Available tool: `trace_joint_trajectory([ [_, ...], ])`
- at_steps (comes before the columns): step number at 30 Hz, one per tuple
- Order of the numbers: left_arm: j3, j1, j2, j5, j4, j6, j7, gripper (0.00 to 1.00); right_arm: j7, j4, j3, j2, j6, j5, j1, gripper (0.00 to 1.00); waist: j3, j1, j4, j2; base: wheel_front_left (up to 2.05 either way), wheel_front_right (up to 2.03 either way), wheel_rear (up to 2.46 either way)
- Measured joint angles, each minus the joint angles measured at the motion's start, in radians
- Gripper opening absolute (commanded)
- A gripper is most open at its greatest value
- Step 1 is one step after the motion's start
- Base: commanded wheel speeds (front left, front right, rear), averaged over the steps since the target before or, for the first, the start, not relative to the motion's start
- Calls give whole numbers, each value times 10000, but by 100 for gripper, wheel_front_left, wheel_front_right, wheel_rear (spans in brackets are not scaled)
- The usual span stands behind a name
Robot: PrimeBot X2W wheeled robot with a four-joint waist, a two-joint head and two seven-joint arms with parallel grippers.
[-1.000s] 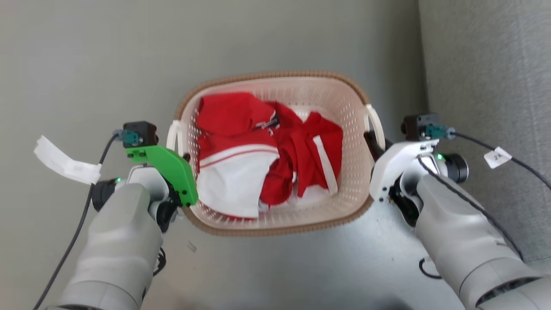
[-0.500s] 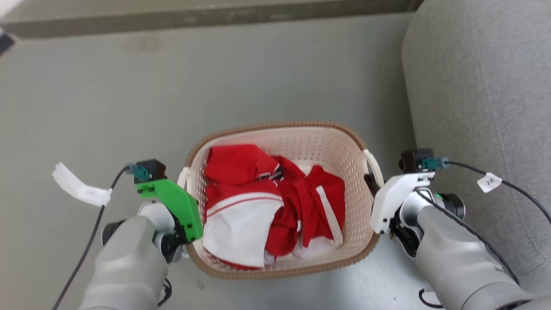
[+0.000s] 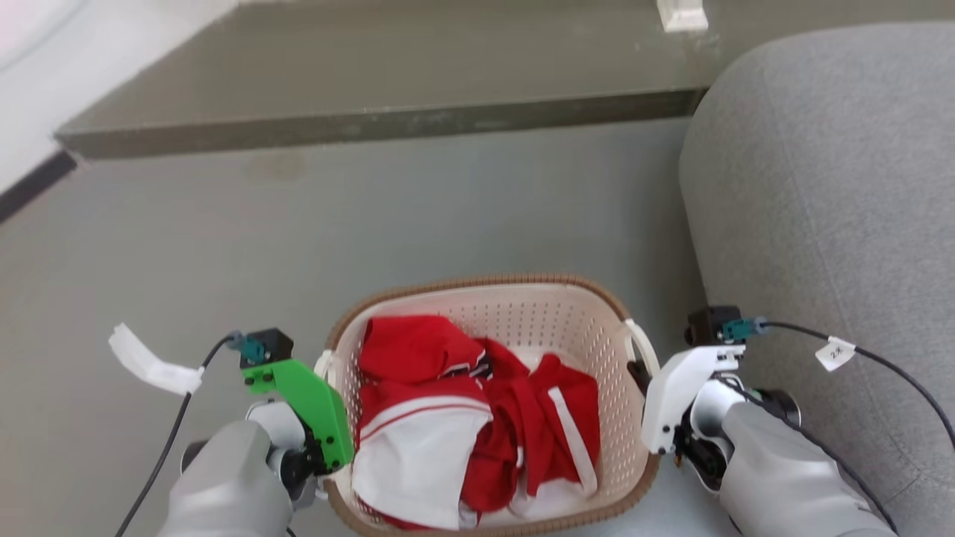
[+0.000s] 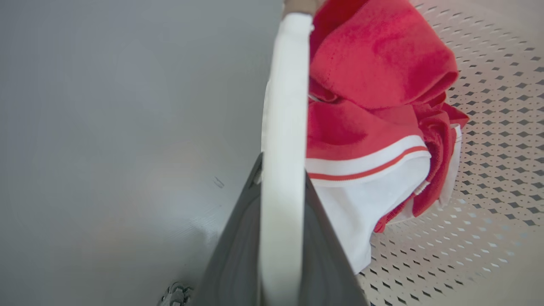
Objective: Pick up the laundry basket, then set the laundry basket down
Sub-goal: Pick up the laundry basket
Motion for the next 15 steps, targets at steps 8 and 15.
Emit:
trace_joint_trajectory([
  [8,-15,303,13,-190,58,0,207,0,364,-44,173,-2,0,374,283,0,-727,0,-43,0,0,0,0],
  [15,-40,475,29,-245,67,0,311,0,543,-44,265,-2,0,591,426,0,-1229,0,-100,0,0,0,0],
])
